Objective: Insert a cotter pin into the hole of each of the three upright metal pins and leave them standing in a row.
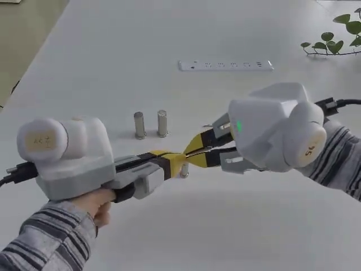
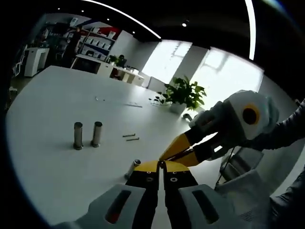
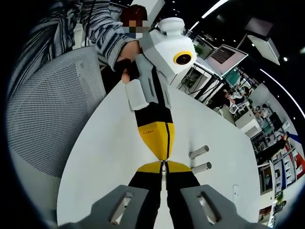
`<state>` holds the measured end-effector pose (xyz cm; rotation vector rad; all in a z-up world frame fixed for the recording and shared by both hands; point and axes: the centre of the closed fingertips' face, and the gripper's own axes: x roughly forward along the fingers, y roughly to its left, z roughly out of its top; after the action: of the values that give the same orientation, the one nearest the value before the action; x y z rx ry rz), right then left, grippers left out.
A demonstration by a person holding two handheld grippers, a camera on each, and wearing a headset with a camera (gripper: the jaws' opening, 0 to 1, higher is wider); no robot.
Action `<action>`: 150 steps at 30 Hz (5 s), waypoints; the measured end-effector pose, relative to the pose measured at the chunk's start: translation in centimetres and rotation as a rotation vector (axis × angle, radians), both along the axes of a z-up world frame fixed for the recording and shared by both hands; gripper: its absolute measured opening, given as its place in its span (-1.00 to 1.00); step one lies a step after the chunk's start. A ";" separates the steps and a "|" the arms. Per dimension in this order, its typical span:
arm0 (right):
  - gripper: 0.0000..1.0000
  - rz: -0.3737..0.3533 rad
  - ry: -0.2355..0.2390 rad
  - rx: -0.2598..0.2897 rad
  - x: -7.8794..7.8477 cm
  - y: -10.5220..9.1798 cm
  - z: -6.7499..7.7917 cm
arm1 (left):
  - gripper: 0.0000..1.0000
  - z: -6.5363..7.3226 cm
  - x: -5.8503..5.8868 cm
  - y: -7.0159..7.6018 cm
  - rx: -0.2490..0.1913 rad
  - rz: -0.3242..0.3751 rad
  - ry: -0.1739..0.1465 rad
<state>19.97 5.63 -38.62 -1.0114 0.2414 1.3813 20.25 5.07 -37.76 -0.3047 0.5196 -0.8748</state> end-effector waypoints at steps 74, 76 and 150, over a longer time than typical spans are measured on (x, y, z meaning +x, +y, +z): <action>-1.00 -0.143 0.220 -0.079 3.6 -4.4 -4.9 | -0.63 -6.2 2.5 0.4 0.392 -0.017 -0.301; -1.00 -0.145 0.221 -0.086 3.9 -4.5 -5.3 | -0.64 -6.6 2.6 0.2 0.395 -0.015 -0.288; -0.93 -0.250 0.321 -0.092 3.2 -2.4 -5.8 | -0.90 -9.1 4.2 -2.2 0.437 0.045 -0.235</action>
<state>23.19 3.19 -44.40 -0.7989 0.6537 1.3063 24.46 2.89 -46.84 0.1830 0.4689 -0.7197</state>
